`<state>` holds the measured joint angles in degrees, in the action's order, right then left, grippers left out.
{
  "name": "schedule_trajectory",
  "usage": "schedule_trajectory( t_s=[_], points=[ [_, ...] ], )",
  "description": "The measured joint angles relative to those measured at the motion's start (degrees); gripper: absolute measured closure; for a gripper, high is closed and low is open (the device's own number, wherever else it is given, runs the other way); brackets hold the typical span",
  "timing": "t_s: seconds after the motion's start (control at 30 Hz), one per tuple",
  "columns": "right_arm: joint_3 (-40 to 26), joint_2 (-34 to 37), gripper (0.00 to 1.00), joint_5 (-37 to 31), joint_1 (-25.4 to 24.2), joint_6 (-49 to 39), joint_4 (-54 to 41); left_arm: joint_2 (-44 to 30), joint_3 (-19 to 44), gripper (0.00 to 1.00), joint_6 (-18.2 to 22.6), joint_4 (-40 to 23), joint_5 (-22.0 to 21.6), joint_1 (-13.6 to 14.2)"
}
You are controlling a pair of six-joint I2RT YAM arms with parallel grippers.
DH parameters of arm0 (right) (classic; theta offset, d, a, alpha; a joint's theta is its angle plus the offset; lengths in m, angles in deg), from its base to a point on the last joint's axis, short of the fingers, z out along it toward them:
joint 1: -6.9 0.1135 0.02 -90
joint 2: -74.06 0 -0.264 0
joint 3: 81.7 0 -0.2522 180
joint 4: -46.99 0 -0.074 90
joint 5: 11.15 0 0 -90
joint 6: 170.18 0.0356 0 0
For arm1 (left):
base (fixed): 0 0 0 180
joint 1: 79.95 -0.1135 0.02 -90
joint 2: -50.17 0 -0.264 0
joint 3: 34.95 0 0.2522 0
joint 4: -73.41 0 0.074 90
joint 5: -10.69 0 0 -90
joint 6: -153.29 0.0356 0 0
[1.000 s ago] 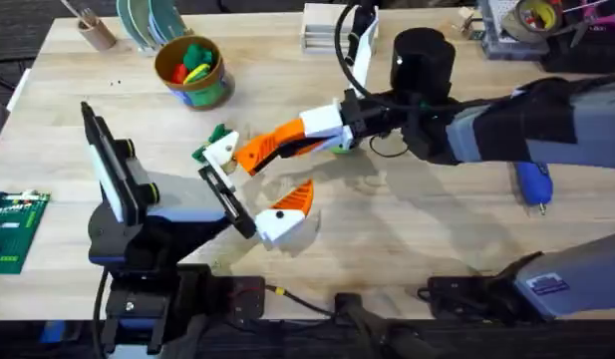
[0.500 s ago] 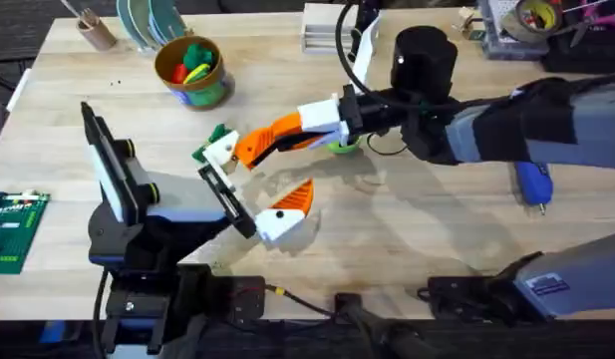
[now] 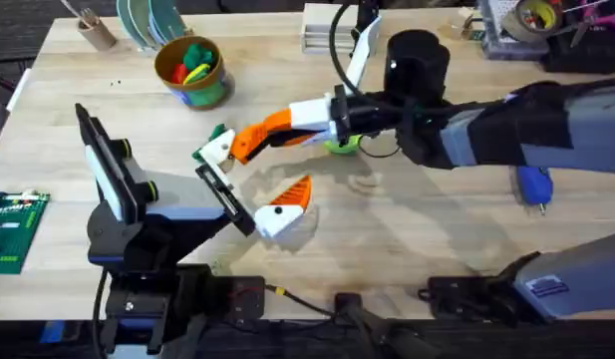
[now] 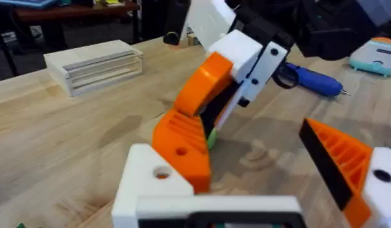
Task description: Pick up the gripper from the table and insert it into the empty holder that is missing its gripper. Then pick up a screw, insert it into the mounting hole, and use the screwdriver to tighten it. Finally, clean up the table by picking up the vegetable and placing it into the bucket.
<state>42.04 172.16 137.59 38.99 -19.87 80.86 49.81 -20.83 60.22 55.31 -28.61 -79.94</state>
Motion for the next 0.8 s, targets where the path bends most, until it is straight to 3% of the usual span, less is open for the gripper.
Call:
schedule_trajectory(
  t_s=[0.3,0.8],
  points=[
    [-0.20,0.00,0.990,-8.16,5.18,0.18,0.22,0.00,0.00,0.008,-0.47,0.04,-1.03,-0.11],
    [-0.28,0.00,0.991,-9.63,6.70,-1.20,0.33,0.00,0.00,0.009,-0.48,0.04,-1.18,-0.26]
  ],
)
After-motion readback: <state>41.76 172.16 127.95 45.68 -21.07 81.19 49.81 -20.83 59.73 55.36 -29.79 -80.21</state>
